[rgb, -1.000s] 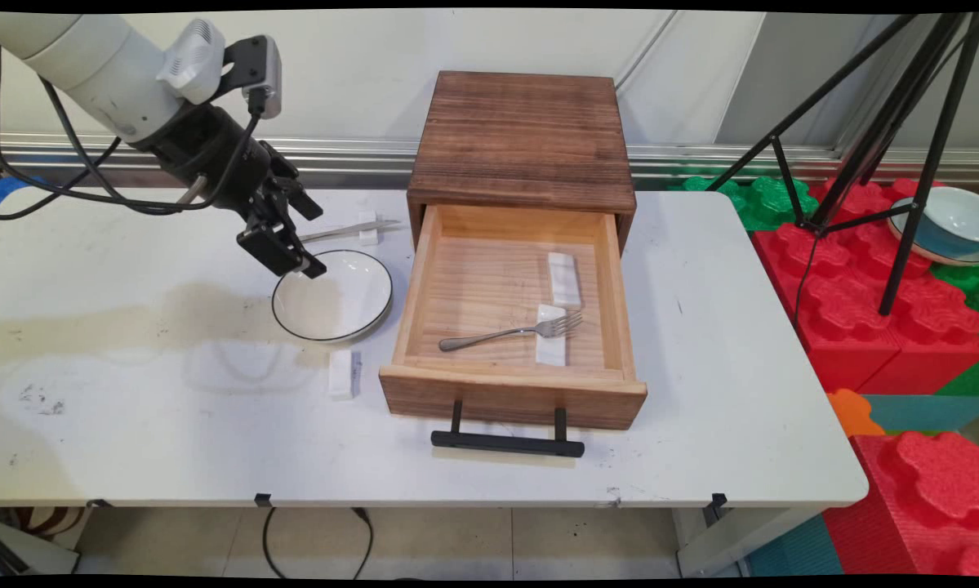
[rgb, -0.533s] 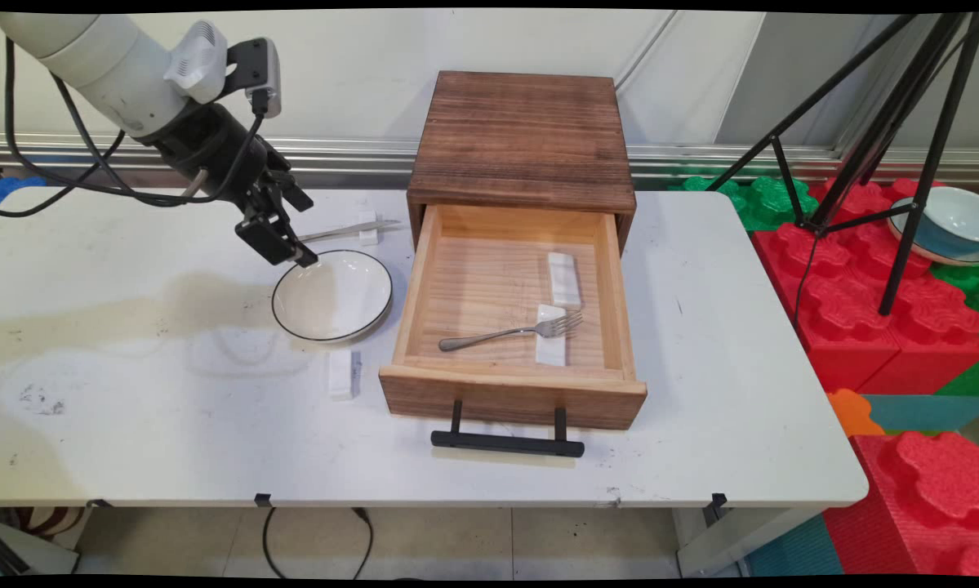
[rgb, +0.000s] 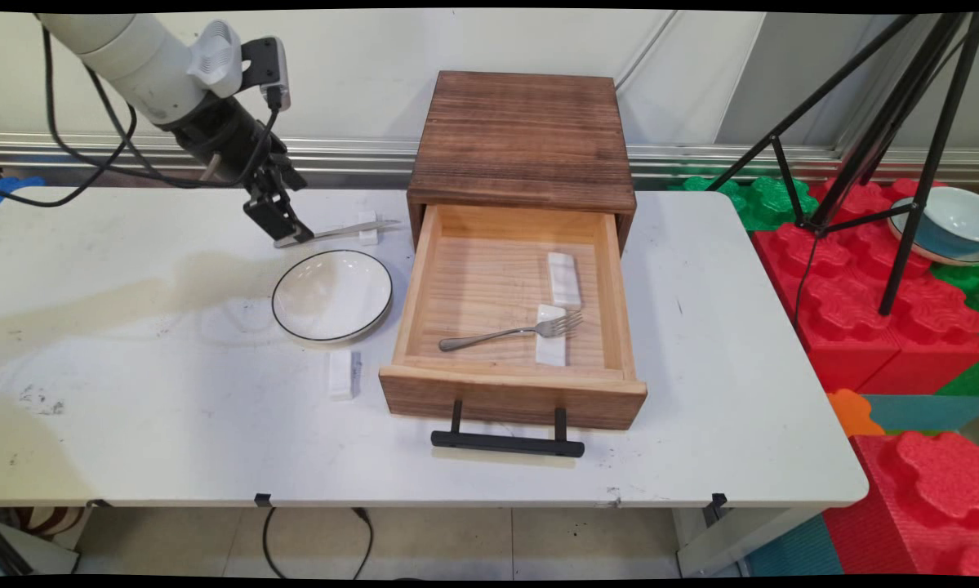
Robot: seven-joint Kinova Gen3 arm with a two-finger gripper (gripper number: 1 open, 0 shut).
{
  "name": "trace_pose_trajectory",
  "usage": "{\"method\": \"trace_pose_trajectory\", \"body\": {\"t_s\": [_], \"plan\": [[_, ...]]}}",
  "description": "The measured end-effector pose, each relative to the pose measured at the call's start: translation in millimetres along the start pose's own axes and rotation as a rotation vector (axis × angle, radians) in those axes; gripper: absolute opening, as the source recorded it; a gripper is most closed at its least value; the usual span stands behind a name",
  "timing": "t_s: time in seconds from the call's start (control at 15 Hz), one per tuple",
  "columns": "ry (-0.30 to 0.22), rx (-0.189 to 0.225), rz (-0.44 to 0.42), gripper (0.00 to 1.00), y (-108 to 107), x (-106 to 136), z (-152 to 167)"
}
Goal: Pick up the knife from the left of the white plate
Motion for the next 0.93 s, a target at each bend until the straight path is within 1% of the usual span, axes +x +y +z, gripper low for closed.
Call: {"method": "trace_pose_trajectory", "body": {"t_s": [0.27,0.6,0.8,0.93], "plan": [[-0.023,0.032,-0.001,1.0,-26,-2,12],[-0.047,0.057,-0.01,1.0,-60,-5,34],[-0.062,0.056,-0.004,1.0,-77,-6,50],[-0.07,0.05,0.004,1.0,-84,-6,59]]}}
